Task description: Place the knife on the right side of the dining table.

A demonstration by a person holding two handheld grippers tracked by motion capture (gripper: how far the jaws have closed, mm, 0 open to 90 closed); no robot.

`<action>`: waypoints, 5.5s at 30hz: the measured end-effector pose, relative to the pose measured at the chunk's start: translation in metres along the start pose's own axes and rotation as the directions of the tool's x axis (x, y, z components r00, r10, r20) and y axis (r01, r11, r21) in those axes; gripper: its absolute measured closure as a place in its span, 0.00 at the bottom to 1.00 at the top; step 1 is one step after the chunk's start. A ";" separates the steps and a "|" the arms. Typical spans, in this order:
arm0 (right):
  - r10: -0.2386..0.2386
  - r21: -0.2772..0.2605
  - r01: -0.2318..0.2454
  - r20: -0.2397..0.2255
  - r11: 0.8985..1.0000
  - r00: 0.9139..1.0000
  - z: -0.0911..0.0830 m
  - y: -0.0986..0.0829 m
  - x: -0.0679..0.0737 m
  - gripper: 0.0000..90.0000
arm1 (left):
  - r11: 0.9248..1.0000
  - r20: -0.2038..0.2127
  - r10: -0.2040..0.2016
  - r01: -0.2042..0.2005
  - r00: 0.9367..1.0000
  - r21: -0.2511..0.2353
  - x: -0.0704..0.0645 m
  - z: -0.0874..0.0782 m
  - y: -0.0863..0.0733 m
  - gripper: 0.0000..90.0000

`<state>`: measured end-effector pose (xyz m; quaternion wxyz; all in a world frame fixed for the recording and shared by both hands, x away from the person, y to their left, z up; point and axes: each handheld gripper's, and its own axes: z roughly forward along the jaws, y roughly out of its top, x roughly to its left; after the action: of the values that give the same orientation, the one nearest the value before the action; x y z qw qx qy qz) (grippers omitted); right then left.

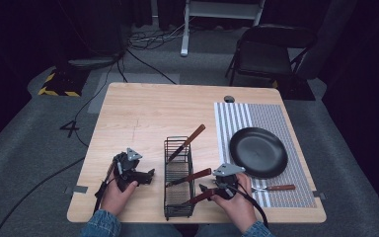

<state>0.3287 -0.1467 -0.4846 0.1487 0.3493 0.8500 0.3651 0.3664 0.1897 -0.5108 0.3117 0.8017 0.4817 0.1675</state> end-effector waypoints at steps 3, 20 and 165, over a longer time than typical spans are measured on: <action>-0.009 -0.014 0.009 0.002 1.000 1.000 -0.012 0.006 -0.001 0.31 | 1.000 0.000 0.000 0.000 1.000 0.000 0.000 0.000 0.000 0.00; -0.001 -0.058 -0.001 -0.049 0.998 0.999 -0.055 0.036 -0.016 0.50 | 1.000 0.000 0.000 0.000 1.000 0.000 0.000 0.000 0.000 0.00; 0.286 -0.241 -0.258 0.088 0.936 0.954 -0.147 0.188 -0.209 0.90 | 1.000 0.002 0.000 0.000 1.000 -0.001 0.000 0.000 0.000 0.00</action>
<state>0.4937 -0.2773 -0.2470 0.1873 0.4660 0.7355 0.4548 0.3666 0.1900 -0.5108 0.3125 0.8018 0.4812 0.1672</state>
